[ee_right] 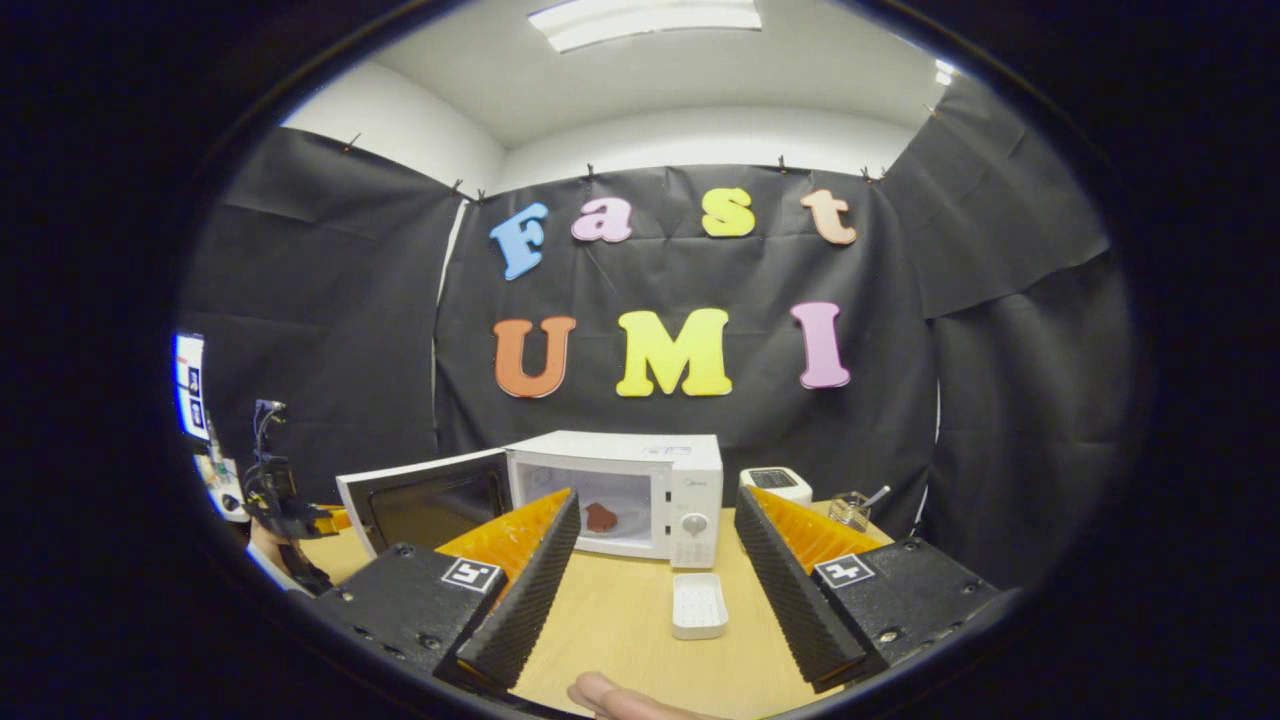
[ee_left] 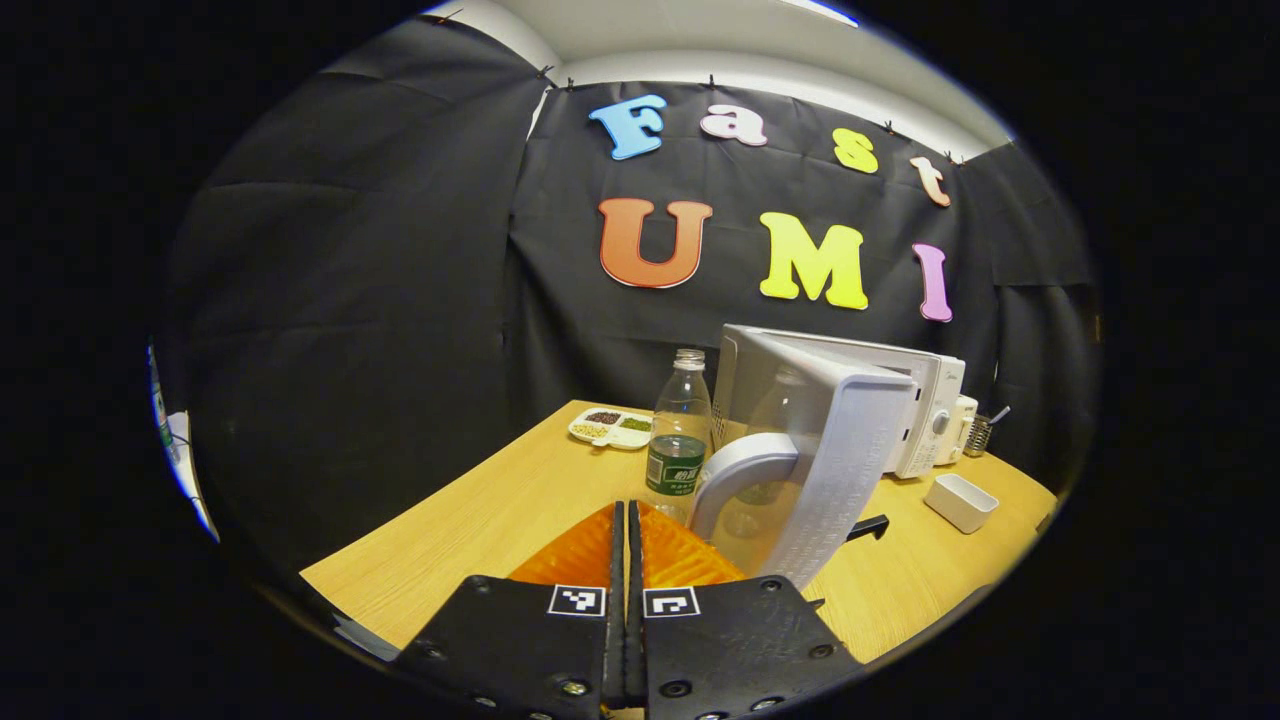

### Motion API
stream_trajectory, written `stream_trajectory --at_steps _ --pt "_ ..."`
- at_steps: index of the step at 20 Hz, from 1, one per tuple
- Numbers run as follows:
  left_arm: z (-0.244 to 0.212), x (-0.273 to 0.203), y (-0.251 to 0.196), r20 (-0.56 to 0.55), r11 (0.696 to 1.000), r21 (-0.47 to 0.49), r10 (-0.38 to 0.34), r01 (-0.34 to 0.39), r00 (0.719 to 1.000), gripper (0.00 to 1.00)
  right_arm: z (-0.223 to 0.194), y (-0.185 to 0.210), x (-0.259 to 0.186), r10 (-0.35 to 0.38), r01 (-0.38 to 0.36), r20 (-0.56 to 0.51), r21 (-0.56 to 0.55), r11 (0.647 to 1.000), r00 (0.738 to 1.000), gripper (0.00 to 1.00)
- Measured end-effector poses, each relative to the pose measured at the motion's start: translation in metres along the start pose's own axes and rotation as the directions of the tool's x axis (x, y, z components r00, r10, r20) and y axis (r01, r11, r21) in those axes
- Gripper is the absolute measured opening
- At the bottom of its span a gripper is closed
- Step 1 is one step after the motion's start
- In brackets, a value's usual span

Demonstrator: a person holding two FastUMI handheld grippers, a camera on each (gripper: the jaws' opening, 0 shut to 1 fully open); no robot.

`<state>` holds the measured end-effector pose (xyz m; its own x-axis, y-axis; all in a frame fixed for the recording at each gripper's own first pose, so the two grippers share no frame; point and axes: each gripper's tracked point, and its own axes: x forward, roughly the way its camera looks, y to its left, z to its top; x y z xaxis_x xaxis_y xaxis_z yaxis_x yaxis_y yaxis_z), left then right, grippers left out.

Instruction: Open the microwave oven with the left hand, put the food in, and close the microwave oven.

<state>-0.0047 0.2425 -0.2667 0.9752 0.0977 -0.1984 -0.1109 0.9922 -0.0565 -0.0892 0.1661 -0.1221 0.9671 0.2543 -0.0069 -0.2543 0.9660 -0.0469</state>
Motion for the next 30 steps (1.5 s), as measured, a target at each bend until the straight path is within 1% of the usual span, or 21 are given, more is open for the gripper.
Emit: stream_trajectory --at_steps 5,12,15,18,20,21,23,24,25,26,28,29,30 --pt "-0.008 -0.002 -0.028 0.006 0.999 0.020 -0.025 0.025 1.000 0.00 0.000 -0.007 -0.004 -0.010 0.010 -0.009 0.000 1.000 1.000 0.99" --pt "-0.029 0.002 -0.092 -0.020 0.993 0.023 -0.116 0.117 0.993 0.00 0.001 -0.023 -0.006 -0.032 0.032 -0.019 0.007 0.999 0.999 0.99" --pt "-0.030 0.004 -0.126 -0.013 0.986 0.043 -0.163 0.163 0.987 0.00 0.002 -0.030 -0.009 -0.043 0.044 -0.020 0.013 0.999 0.999 0.99" --pt "-0.030 0.014 -0.153 -0.010 0.981 0.082 -0.175 0.175 0.985 0.00 0.005 -0.037 -0.010 -0.047 0.048 -0.029 0.019 0.999 0.998 0.99" --pt "-0.032 0.021 -0.175 -0.020 0.973 0.094 -0.210 0.211 0.977 0.00 0.011 -0.045 -0.011 -0.052 0.053 -0.022 0.038 0.998 0.998 0.99" --pt "-0.030 0.023 -0.189 -0.016 0.967 0.095 -0.236 0.237 0.972 0.00 0.013 -0.050 -0.013 -0.060 0.060 -0.016 0.044 0.997 0.998 0.87" --pt "-0.025 0.027 -0.214 -0.005 0.953 0.095 -0.287 0.287 0.958 0.00 0.014 -0.058 -0.015 -0.074 0.075 -0.012 0.050 0.996 0.997 0.87" --pt "-0.021 0.032 -0.224 0.000 0.949 0.096 -0.301 0.300 0.954 0.00 0.016 -0.062 -0.016 -0.076 0.076 -0.010 0.054 0.996 0.997 0.99" --pt "-0.020 0.036 -0.234 0.001 0.944 0.098 -0.316 0.314 0.949 0.00 0.017 -0.064 -0.016 -0.076 0.076 -0.008 0.058 0.995 0.997 0.99" --pt "-0.017 0.041 -0.244 0.002 0.940 0.104 -0.326 0.324 0.945 0.00 0.017 -0.067 -0.017 -0.079 0.079 -0.008 0.061 0.995 0.997 0.87" --pt "-0.019 0.053 -0.265 -0.007 0.932 0.114 -0.347 0.345 0.938 0.00 0.021 -0.080 -0.019 -0.106 0.105 0.004 0.060 0.993 0.994 0.87" --pt "-0.018 0.058 -0.274 -0.010 0.928 0.115 -0.356 0.355 0.934 0.00 0.023 -0.086 -0.021 -0.119 0.118 0.009 0.057 0.991 0.993 0.99" --pt "-0.020 0.064 -0.286 -0.012 0.923 0.118 -0.366 0.365 0.930 0.00 0.024 -0.090 -0.023 -0.129 0.128 0.016 0.053 0.990 0.992 0.99"
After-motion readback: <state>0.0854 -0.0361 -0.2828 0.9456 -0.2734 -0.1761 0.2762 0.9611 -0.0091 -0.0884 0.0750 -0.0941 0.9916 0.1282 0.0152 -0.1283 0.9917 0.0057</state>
